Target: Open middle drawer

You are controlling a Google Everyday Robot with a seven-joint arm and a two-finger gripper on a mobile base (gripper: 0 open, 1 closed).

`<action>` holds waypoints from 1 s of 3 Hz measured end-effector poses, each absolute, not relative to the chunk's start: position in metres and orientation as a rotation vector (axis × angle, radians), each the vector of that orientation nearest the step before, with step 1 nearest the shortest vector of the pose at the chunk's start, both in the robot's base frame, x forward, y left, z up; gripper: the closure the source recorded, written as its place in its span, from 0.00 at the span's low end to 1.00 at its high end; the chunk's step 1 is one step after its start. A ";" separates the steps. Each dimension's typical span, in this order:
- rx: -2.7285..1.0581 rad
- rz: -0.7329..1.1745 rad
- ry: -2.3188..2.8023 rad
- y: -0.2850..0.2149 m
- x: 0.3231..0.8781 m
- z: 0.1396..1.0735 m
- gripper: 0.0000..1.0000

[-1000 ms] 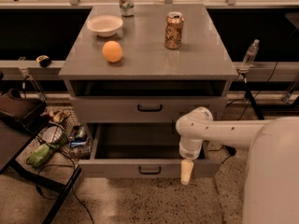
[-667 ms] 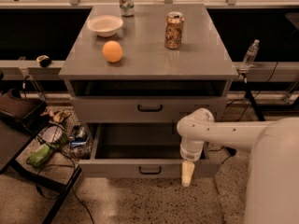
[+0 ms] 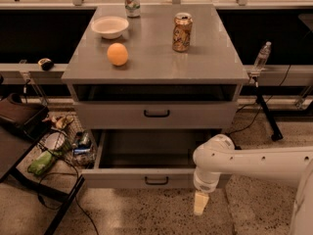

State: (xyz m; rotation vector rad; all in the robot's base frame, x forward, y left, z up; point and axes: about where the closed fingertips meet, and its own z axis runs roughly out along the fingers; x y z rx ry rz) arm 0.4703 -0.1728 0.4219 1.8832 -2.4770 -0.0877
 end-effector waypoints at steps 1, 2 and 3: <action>1.883 -0.088 -2.477 -0.173 0.472 0.424 0.42; 1.883 -0.088 -2.477 -0.173 0.473 0.433 0.66; 1.883 -0.088 -2.477 -0.176 0.475 0.435 0.89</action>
Offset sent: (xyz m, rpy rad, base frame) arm -0.1896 0.0314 0.0244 -0.1193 0.1366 0.0573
